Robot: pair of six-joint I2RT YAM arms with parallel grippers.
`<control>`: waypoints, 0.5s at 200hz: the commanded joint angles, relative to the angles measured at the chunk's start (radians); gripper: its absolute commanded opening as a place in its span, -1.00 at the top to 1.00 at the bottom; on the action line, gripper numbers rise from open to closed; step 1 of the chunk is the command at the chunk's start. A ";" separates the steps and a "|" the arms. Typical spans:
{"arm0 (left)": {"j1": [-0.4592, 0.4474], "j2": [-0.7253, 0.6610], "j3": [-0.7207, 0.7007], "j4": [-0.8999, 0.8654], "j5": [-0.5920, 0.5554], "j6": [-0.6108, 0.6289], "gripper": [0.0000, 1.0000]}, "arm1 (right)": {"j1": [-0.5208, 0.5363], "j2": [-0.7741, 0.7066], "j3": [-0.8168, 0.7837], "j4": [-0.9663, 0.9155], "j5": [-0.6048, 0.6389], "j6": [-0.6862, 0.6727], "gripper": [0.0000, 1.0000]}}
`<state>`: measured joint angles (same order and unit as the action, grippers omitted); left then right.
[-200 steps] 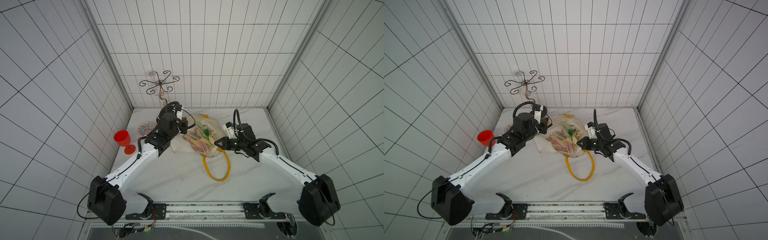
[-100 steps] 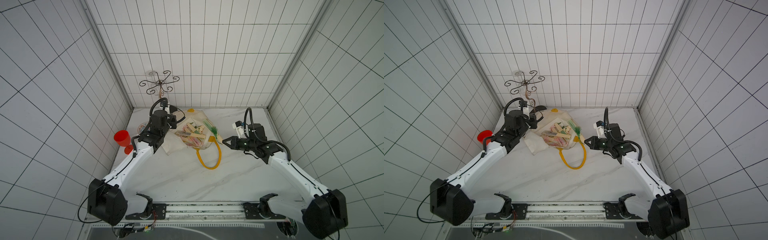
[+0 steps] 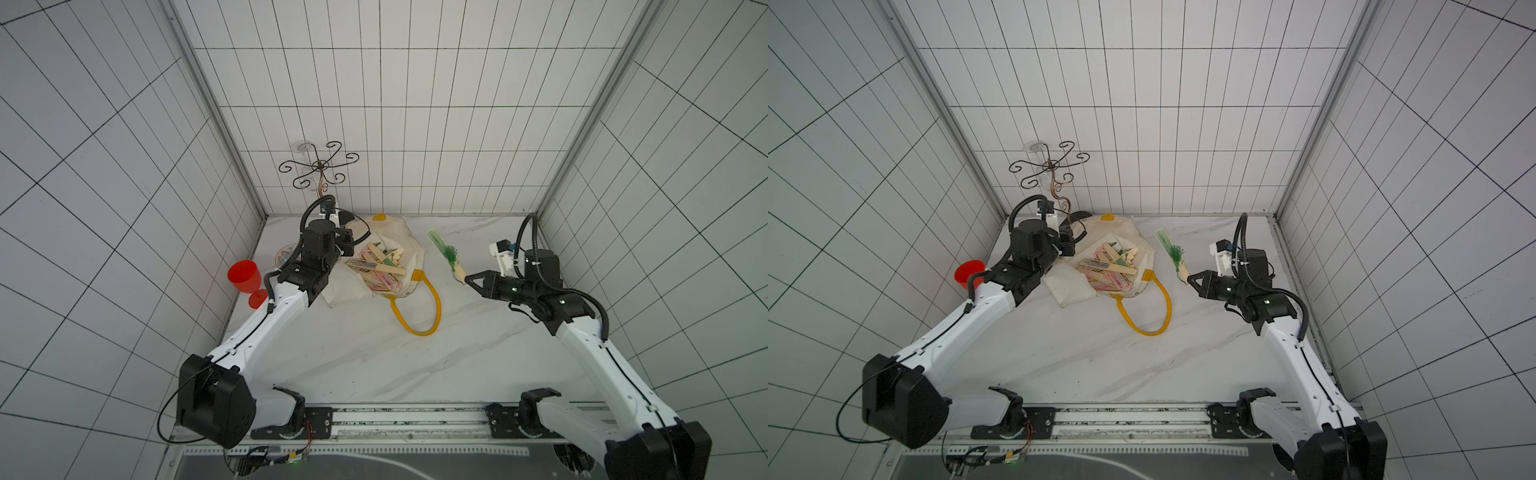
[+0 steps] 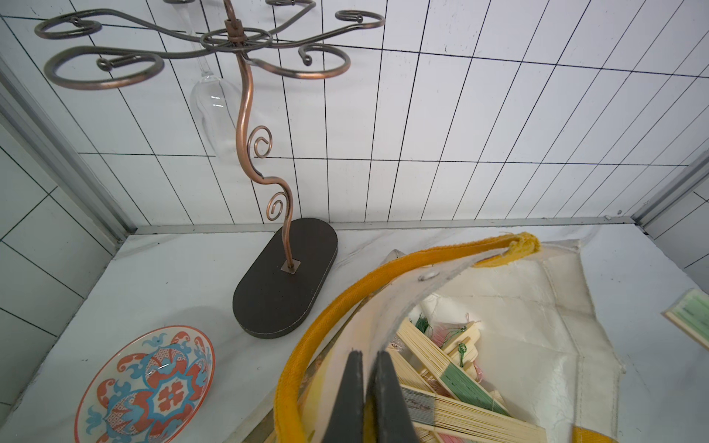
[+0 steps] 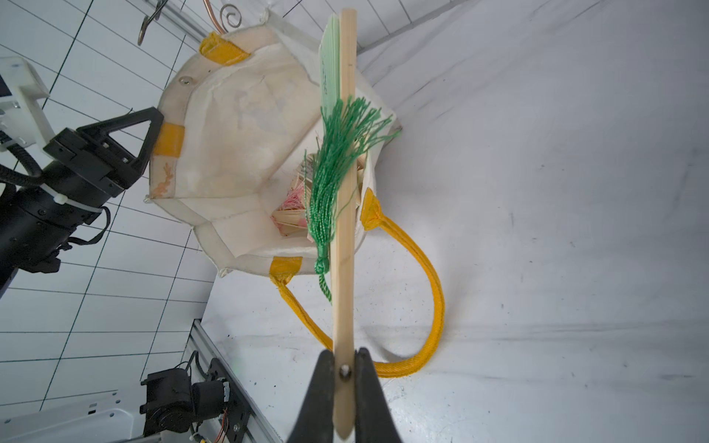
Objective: Take out the folding fans from the tote bags
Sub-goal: Pick up the folding fan from the canvas bag, then place the folding fan at the center of the board.
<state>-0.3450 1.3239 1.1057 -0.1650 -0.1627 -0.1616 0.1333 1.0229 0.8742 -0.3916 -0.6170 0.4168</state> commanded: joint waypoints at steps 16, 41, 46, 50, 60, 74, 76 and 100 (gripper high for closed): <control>0.004 0.008 -0.012 0.050 0.047 0.006 1.00 | -0.117 -0.003 0.022 -0.085 -0.044 -0.053 1.00; 0.004 0.005 -0.017 0.049 0.055 0.019 1.00 | -0.196 0.018 0.022 -0.093 -0.072 -0.065 1.00; 0.004 0.006 -0.018 0.048 0.058 0.020 1.00 | -0.213 0.023 0.020 -0.094 -0.078 -0.065 1.00; 0.003 0.007 -0.018 0.049 0.060 0.023 1.00 | -0.226 0.028 0.020 -0.094 -0.083 -0.065 1.00; 0.004 0.009 -0.018 0.049 0.067 0.024 1.00 | -0.257 0.038 0.016 -0.093 -0.096 -0.065 1.00; 0.004 0.013 -0.020 0.049 0.078 0.024 1.00 | -0.292 0.046 0.007 -0.089 -0.096 -0.063 1.00; 0.004 0.014 -0.020 0.050 0.080 0.024 1.00 | -0.297 0.047 0.005 -0.087 -0.094 -0.063 1.00; 0.003 0.008 -0.035 0.056 0.107 0.025 1.00 | -0.327 0.057 -0.016 -0.052 -0.054 -0.044 1.00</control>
<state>-0.3450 1.3258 1.0924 -0.1452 -0.0975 -0.1425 -0.1638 1.0737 0.8742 -0.4648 -0.6743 0.3767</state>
